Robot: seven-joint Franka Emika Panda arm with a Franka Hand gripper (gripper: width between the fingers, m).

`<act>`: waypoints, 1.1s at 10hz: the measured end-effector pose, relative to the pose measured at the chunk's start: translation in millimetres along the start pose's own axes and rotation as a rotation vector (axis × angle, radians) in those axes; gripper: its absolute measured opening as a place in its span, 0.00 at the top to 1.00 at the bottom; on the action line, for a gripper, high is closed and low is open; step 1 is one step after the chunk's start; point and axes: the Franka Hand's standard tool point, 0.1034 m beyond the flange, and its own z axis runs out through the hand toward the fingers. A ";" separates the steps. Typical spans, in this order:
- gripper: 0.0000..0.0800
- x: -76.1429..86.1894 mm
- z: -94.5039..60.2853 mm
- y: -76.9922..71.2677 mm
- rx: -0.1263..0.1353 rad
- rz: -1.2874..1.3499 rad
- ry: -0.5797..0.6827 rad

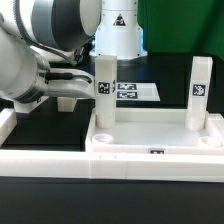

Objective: Assemble desk

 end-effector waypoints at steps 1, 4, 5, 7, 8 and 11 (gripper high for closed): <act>0.19 0.3 2.1 -0.1 -0.001 0.007 -0.001; 0.19 -0.9 16.2 1.0 0.000 0.015 -0.006; 0.19 -1.7 19.9 1.5 0.002 0.016 -0.013; 0.19 -1.6 20.2 1.6 0.002 0.015 -0.014; 0.19 -1.5 20.4 1.7 0.002 0.016 -0.014; 0.19 0.7 26.6 3.2 0.000 0.019 -0.011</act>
Offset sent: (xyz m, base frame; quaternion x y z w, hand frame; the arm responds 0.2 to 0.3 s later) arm -0.0233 0.0095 -0.0044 -0.0010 0.0016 0.0140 0.9999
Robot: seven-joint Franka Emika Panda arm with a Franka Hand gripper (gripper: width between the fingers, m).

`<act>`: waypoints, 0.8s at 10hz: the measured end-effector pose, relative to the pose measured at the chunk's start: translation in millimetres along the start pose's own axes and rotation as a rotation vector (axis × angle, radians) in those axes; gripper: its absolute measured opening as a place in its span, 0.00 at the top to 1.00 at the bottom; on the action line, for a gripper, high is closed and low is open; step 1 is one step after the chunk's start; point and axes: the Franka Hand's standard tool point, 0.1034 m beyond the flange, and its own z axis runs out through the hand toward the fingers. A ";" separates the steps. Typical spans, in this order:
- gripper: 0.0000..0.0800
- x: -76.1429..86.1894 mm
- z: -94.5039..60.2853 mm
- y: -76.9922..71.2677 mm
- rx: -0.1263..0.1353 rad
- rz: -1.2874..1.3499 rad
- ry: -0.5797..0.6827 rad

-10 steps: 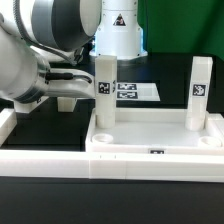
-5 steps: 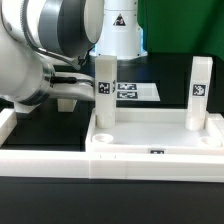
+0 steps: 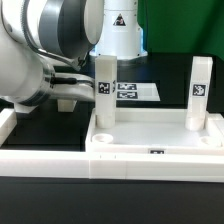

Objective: Assemble desk

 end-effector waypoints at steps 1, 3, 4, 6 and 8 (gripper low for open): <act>0.19 -1.3 2.7 0.4 0.001 0.007 -0.007; 0.19 -1.4 2.7 0.2 0.000 0.007 -0.007; 0.19 -1.3 2.5 0.3 0.000 0.007 -0.006; 0.22 -1.0 1.4 -0.1 0.000 0.006 -0.004; 0.64 -0.9 1.1 -0.3 0.000 0.006 -0.003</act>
Offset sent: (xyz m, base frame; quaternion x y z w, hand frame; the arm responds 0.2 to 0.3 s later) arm -0.0040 0.0051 -0.0008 -0.0078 0.0038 0.0018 1.0000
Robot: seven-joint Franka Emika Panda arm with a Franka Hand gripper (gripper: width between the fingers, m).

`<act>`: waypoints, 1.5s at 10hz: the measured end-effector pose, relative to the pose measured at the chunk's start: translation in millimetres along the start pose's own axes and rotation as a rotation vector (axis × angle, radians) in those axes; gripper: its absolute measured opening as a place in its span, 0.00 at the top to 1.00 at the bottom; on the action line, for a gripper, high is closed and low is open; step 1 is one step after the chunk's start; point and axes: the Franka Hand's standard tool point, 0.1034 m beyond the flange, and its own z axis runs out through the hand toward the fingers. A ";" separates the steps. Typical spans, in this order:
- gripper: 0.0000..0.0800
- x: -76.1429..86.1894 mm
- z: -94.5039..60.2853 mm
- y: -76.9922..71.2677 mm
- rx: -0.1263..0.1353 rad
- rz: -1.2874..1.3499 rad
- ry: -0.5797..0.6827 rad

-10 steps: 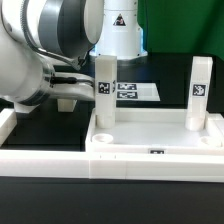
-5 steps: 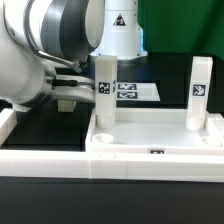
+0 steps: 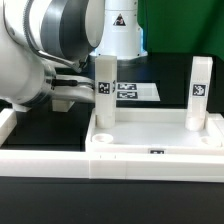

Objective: Assemble desk

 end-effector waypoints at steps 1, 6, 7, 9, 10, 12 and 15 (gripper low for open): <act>0.64 0.0 0.1 0.1 0.000 0.000 0.000; 0.64 -0.1 -2.6 0.6 -0.003 -0.030 0.004; 0.64 -0.6 -6.6 1.2 -0.006 -0.075 0.012; 0.64 -8.5 -18.5 0.3 -0.001 -0.106 0.033; 0.64 -17.8 -28.7 -4.8 0.002 -0.113 0.040; 0.64 -34.5 -50.9 -13.5 -0.012 -0.128 0.058; 0.64 -29.4 -51.6 -9.4 -0.015 -0.123 0.082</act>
Offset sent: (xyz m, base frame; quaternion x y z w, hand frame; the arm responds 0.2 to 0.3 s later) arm 0.0012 0.0016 -0.0023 -0.0002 0.0085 0.0013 1.0000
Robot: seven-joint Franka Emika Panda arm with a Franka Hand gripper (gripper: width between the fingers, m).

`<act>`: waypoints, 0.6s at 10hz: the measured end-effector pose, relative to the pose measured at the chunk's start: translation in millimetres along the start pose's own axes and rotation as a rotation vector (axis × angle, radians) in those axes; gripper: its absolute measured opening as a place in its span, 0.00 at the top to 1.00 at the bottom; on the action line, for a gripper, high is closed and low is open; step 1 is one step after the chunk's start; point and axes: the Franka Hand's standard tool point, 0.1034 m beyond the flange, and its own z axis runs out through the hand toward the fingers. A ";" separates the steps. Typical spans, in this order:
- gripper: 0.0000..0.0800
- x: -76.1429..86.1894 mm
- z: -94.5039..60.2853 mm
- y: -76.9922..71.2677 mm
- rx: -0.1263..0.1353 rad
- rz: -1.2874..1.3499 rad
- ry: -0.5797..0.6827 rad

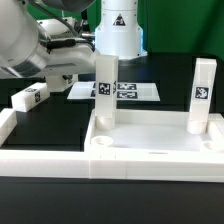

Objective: Assemble desk

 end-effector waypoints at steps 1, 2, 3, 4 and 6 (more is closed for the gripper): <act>0.64 7.1 -5.3 2.6 -0.014 -0.001 0.066; 0.64 8.7 -10.0 2.7 -0.023 -0.004 0.122; 0.64 10.9 -28.9 -0.3 -0.044 -0.015 0.213; 0.64 4.4 -46.9 -6.8 -0.053 -0.027 0.274; 0.64 10.0 -58.4 -8.1 -0.074 -0.037 0.422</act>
Offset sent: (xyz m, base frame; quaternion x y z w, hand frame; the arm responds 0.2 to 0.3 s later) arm 0.0342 0.0034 0.0506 -0.0360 0.1662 -0.0307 0.9850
